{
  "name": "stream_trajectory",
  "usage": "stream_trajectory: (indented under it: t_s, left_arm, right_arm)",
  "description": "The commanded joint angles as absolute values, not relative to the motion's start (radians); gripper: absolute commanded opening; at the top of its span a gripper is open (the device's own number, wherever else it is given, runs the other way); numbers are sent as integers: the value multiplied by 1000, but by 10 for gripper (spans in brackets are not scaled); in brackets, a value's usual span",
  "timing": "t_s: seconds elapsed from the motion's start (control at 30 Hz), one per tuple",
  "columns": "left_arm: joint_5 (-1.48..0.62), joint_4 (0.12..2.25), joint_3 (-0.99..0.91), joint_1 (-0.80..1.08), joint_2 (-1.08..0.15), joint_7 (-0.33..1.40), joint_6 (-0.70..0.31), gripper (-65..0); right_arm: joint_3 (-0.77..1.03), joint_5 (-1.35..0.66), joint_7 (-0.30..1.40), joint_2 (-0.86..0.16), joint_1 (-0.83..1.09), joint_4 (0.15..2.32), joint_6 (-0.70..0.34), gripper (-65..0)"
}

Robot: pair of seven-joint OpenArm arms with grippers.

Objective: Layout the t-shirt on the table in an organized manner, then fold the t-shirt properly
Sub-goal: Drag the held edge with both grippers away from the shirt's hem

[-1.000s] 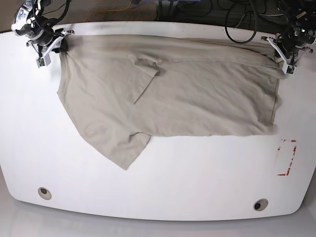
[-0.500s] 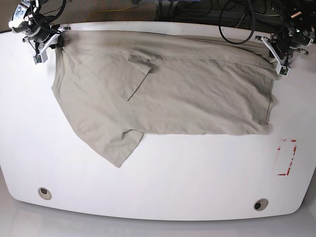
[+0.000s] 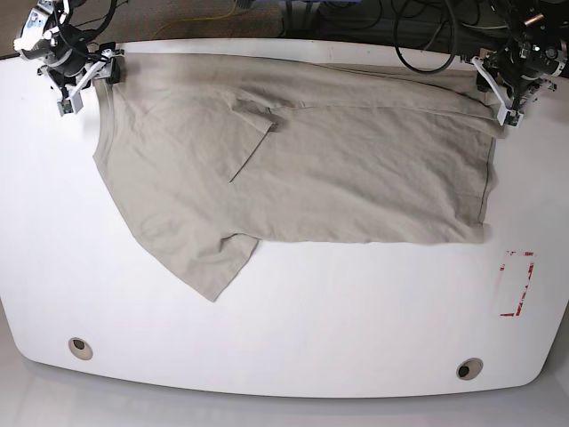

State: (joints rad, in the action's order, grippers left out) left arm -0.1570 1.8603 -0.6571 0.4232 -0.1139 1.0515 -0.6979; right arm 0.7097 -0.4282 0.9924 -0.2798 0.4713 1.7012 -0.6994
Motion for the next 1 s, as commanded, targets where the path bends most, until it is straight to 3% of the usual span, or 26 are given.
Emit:
stream_trajectory:
  t_s: [0.0,0.4,0.97]
  left_arm:
    - [-162,1896,-662,423,-127,1041,-698,-294]
    - [-165,1922,-664,421,-128,1041,-698,-121]
    - [-165,1943,-740,384,-159,1041,-698,-107]
  right_arm:
    - [719,-437,984,-297,473,1721,-698,-255]
    - [719,-437,984,-297,475,1814,-698,-254]
    - [743,-437,1038,-318,400,1911,-698,-255]
